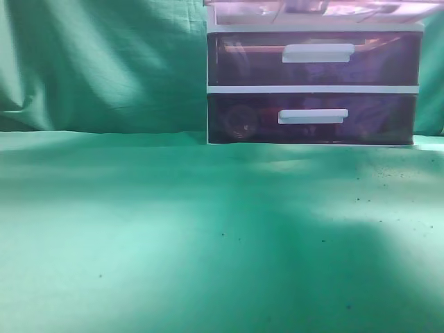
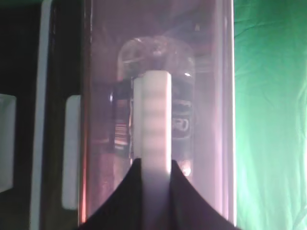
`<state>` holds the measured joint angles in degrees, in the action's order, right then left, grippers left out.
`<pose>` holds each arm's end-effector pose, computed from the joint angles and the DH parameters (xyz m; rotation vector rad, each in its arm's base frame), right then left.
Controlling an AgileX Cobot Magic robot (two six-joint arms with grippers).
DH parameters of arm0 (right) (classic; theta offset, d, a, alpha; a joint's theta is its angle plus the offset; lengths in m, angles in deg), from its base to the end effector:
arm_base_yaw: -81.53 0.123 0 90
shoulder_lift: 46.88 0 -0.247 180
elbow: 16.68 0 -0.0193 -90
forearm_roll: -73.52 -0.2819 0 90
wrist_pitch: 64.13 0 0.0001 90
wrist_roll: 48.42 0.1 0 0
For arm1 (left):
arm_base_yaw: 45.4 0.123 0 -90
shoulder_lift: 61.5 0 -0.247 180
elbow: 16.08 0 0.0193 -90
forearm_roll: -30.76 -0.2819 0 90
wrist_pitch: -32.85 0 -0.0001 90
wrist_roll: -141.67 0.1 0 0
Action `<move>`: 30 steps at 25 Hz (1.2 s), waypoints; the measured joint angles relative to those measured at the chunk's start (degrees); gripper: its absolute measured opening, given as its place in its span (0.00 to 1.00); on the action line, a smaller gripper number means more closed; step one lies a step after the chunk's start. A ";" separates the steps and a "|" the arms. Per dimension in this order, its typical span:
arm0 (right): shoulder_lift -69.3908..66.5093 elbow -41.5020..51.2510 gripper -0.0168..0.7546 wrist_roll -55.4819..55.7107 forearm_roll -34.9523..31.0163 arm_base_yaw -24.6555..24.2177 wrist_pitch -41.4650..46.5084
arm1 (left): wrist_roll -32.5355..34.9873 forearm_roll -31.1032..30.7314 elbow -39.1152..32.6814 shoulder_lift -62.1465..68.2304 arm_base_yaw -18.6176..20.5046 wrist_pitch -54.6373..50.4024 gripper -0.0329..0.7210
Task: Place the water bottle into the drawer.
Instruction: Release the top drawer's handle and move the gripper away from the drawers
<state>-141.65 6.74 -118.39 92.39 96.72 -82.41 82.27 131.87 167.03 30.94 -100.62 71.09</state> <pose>0.3600 0.1082 0.2342 -1.4839 1.0790 -0.8239 0.2614 -0.2700 0.3814 0.5609 1.5850 0.0508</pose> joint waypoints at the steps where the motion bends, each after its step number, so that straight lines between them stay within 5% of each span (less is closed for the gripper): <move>1: -1.48 -1.46 0.13 -0.39 -0.41 0.00 0.32 | 0.00 0.00 -3.49 -2.10 -0.32 0.04 0.04; 7: -7.74 -9.23 0.13 -1.50 -1.43 0.00 1.81 | -2.48 0.00 -19.72 -11.91 -0.92 0.60 0.04; 15: -12.01 -14.84 0.13 -2.77 -1.78 -1.77 3.37 | -9.30 0.00 -29.99 -16.61 -0.92 0.85 0.04; 30: -16.14 -19.44 0.13 -2.03 -2.78 -1.99 2.41 | -13.21 0.00 -32.53 -16.61 -0.92 0.75 0.04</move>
<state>-157.79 -12.70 -120.42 89.61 94.73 -80.01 69.06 131.87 134.50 14.32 -101.53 71.85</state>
